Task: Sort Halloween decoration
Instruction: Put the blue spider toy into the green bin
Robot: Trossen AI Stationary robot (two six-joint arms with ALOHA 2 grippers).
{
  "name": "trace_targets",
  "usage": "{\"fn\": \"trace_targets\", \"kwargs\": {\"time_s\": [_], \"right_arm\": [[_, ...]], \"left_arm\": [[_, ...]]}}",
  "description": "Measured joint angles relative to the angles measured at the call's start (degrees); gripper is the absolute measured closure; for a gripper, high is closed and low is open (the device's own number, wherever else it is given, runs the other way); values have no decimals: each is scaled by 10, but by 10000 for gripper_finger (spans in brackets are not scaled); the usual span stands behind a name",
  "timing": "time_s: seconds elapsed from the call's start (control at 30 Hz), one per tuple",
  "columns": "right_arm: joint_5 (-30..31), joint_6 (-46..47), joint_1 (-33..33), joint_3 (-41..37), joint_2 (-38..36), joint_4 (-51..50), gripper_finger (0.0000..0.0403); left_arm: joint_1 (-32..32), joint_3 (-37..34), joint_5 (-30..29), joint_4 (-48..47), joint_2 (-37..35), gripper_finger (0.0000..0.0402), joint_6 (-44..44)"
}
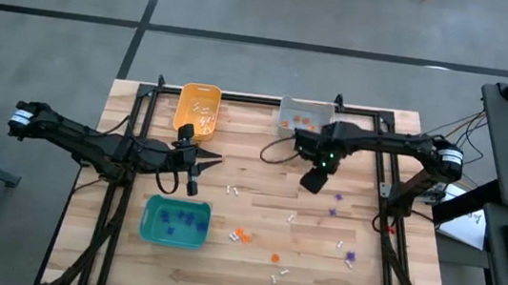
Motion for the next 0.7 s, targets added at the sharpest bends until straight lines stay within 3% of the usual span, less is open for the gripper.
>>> {"fn": "trace_targets", "kwargs": {"time_s": [0.2, 0.47, 0.7], "right_arm": [[46, 76, 15, -80, 3, 1, 284], [47, 145, 18, -164, 3, 31, 282], [44, 158, 23, -189, 3, 55, 286]], "left_arm": [[0, 0, 0, 0, 0, 362, 0], [0, 0, 0, -1, 0, 362, 2], [0, 0, 0, -1, 0, 362, 2]]}}
